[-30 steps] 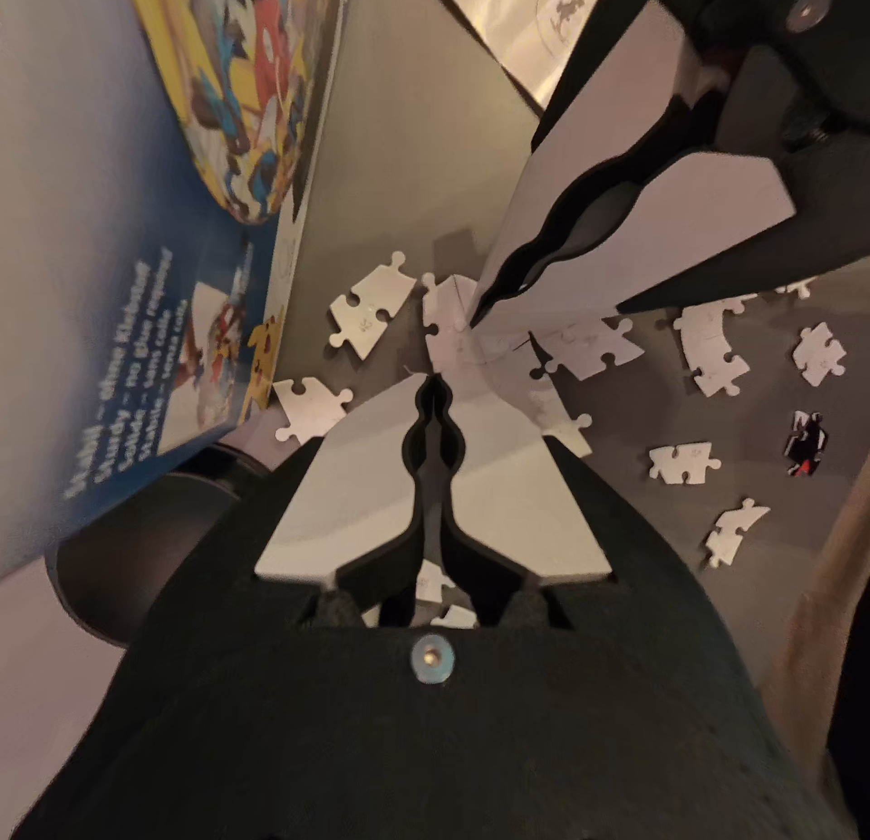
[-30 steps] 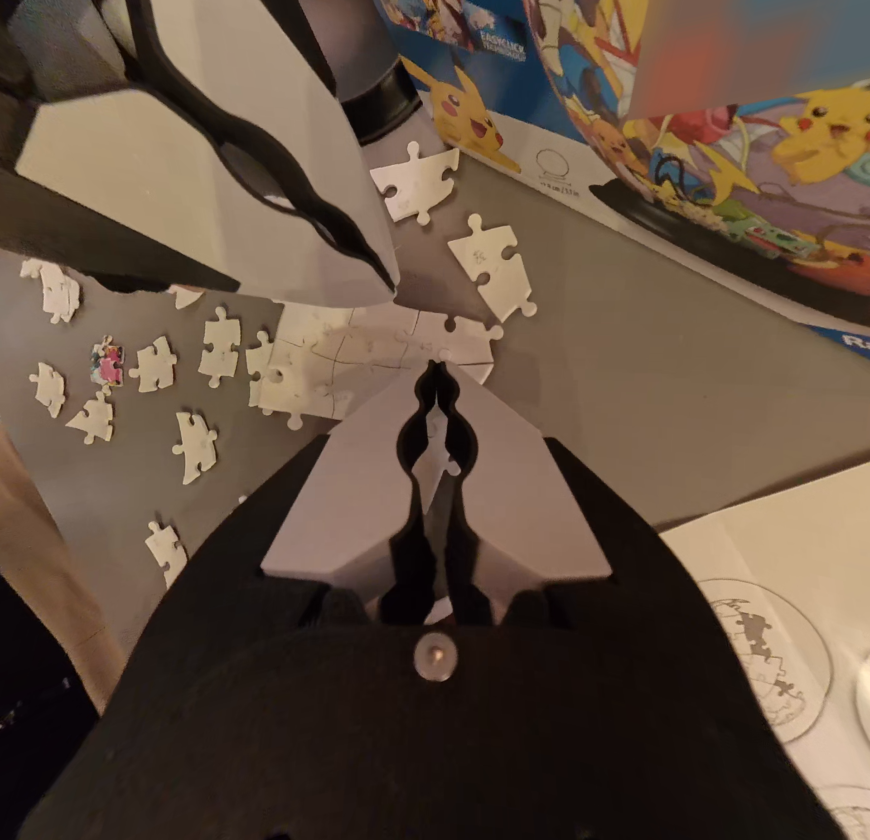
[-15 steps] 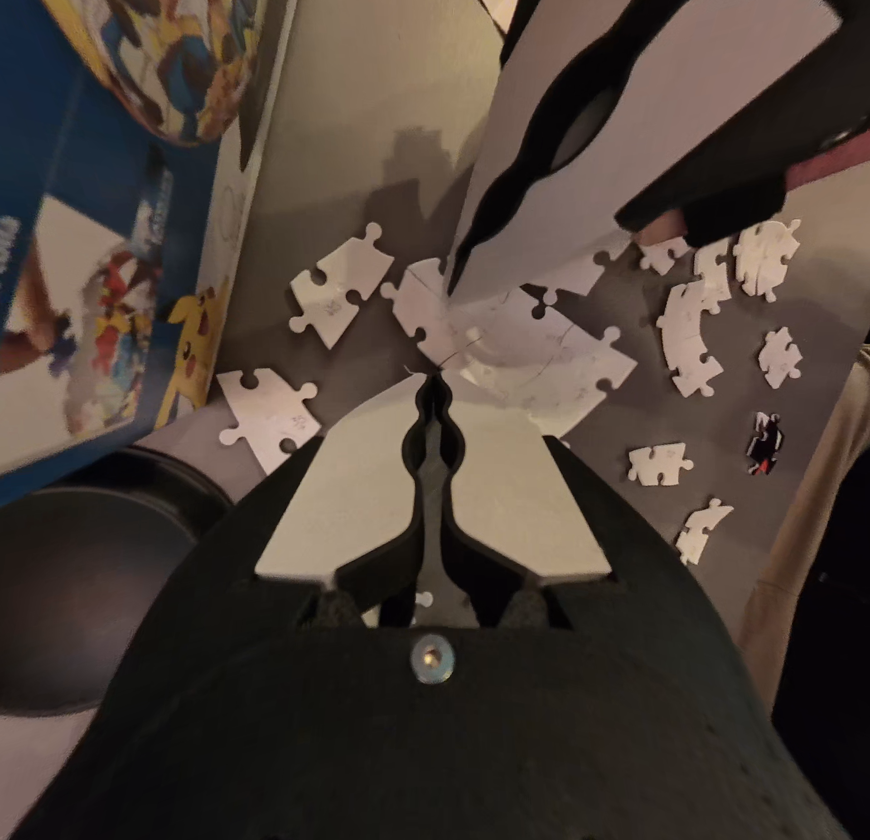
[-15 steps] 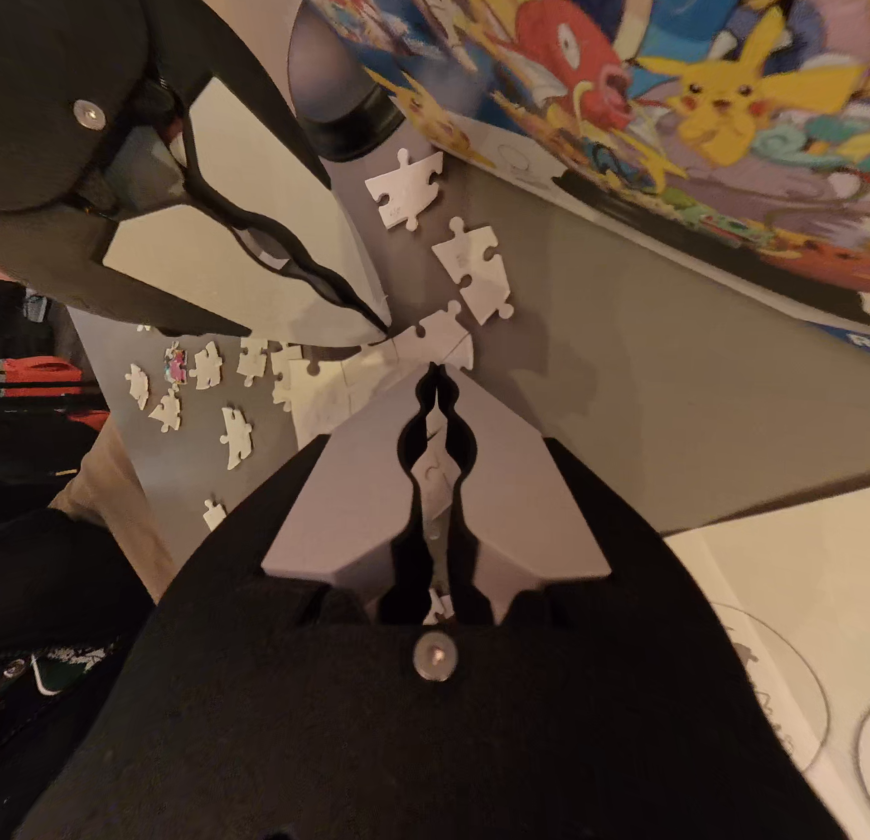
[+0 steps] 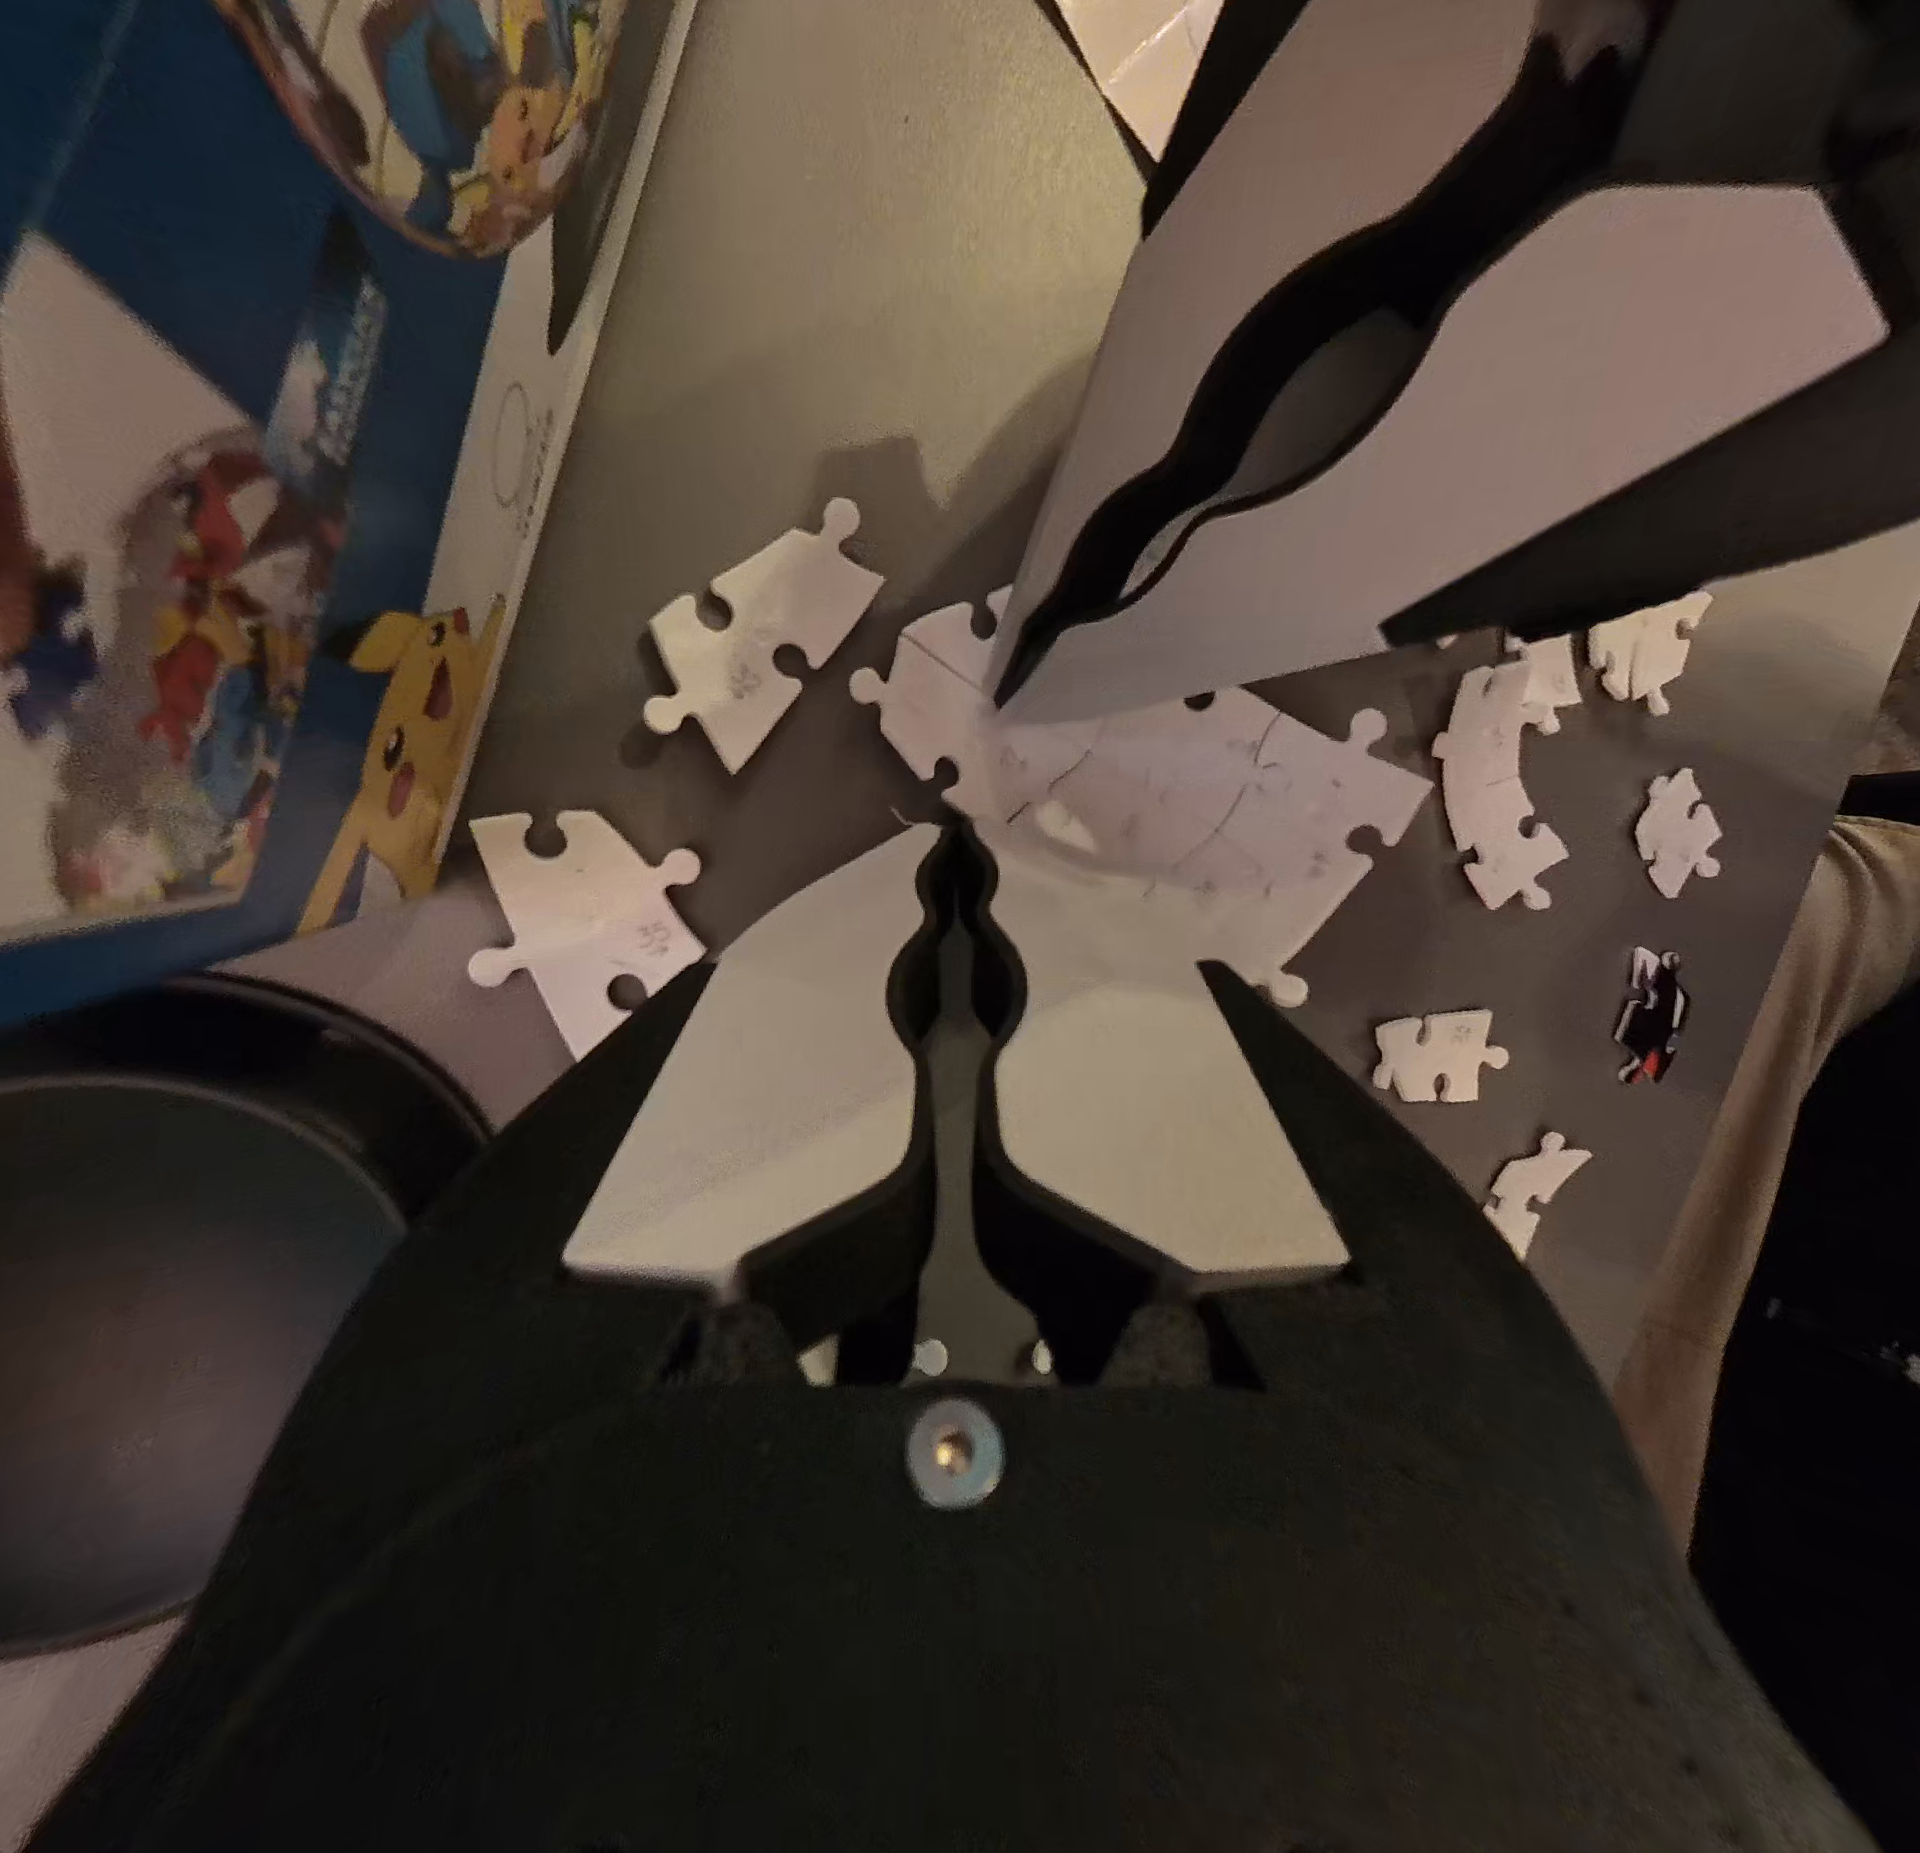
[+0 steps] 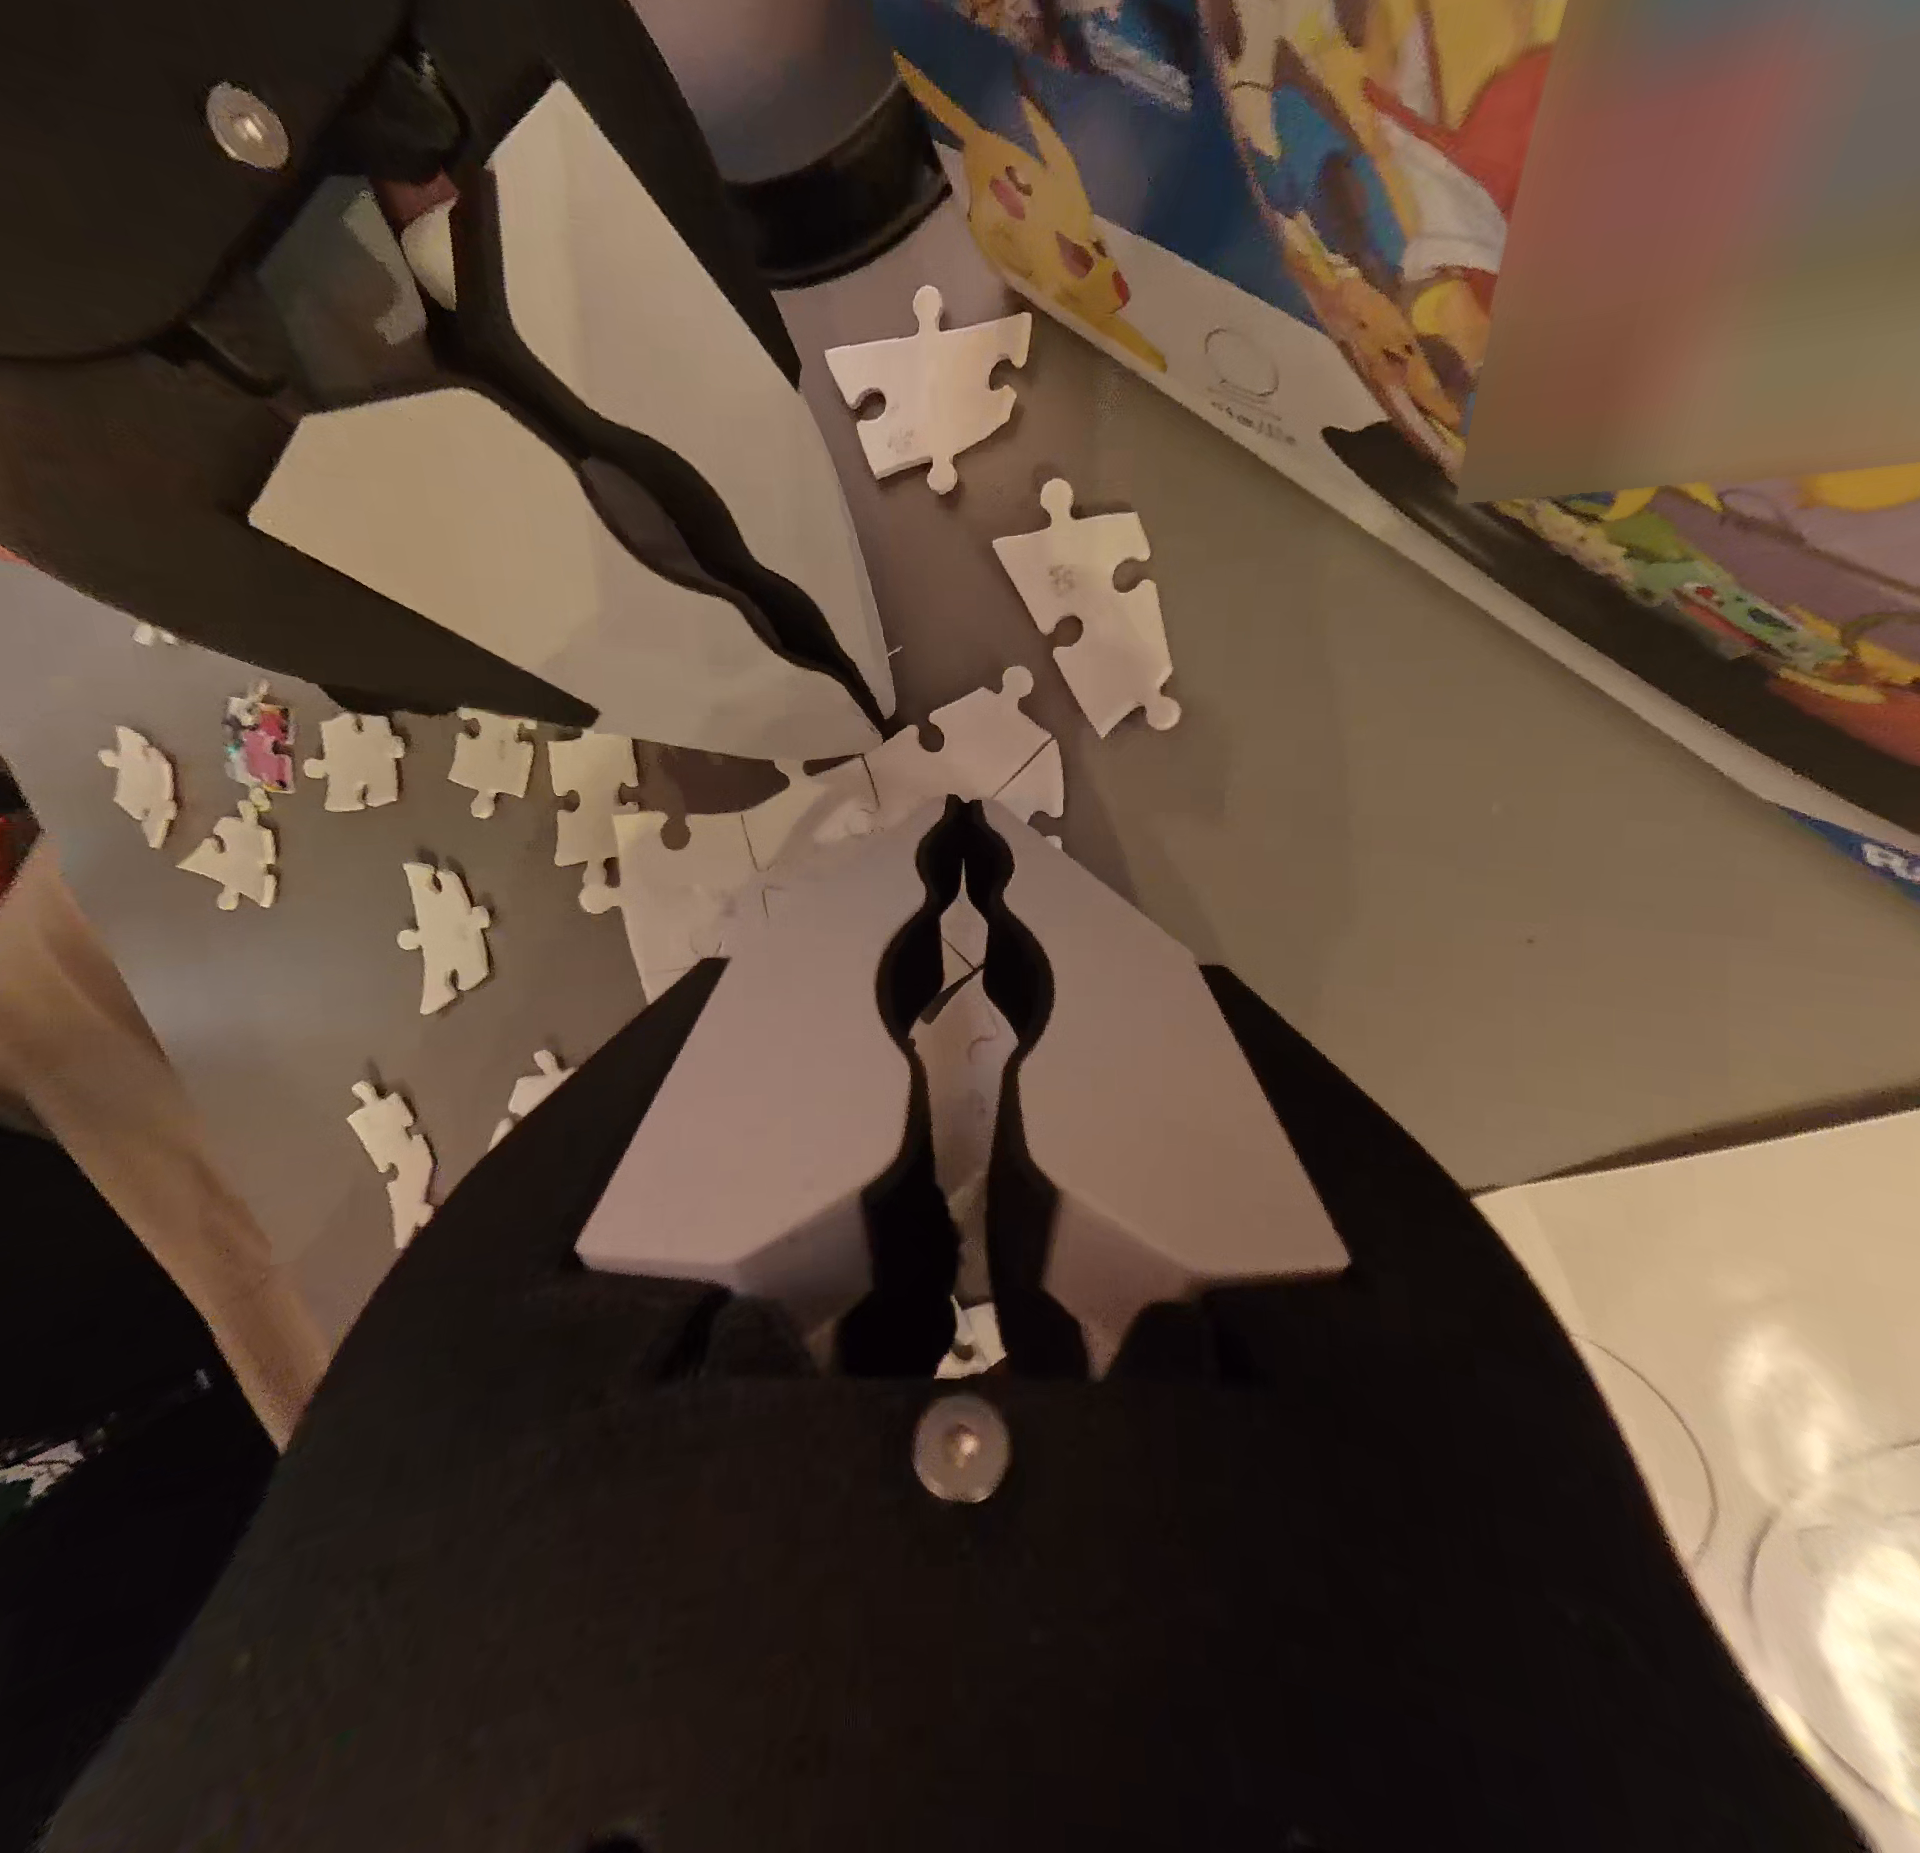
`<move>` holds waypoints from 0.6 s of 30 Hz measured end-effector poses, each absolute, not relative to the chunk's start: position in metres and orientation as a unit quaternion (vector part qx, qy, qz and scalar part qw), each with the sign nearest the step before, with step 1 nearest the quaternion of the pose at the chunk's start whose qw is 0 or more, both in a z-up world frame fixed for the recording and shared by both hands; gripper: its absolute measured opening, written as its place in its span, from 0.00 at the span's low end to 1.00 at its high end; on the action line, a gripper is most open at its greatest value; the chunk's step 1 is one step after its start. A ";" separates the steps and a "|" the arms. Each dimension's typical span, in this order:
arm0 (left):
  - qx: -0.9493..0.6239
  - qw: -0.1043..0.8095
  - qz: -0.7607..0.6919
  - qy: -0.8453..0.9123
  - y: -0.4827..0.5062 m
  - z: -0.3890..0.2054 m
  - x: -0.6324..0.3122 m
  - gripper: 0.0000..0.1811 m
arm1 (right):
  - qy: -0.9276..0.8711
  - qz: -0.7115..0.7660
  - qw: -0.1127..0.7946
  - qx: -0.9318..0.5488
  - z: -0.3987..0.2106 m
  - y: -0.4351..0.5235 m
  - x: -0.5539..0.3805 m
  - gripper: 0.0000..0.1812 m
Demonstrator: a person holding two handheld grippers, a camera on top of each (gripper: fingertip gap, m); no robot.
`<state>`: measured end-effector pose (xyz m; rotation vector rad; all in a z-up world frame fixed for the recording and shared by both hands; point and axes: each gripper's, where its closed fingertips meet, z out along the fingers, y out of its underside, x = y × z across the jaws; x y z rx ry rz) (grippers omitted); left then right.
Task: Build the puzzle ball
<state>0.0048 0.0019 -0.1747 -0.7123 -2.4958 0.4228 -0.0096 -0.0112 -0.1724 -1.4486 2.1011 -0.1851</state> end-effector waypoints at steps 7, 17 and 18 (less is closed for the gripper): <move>-0.236 0.271 0.170 -0.917 0.005 -0.174 0.009 0.00 | 0.784 -0.073 0.279 -0.550 -0.172 -0.012 -0.009 0.00; -0.214 0.288 0.213 -0.909 -0.003 -0.167 0.010 0.03 | 0.782 -0.146 0.363 -0.484 -0.133 -0.027 -0.031 0.00; -0.215 0.289 0.218 -0.907 -0.004 -0.165 0.010 0.03 | 0.785 -0.150 0.361 -0.480 -0.131 -0.029 -0.038 0.00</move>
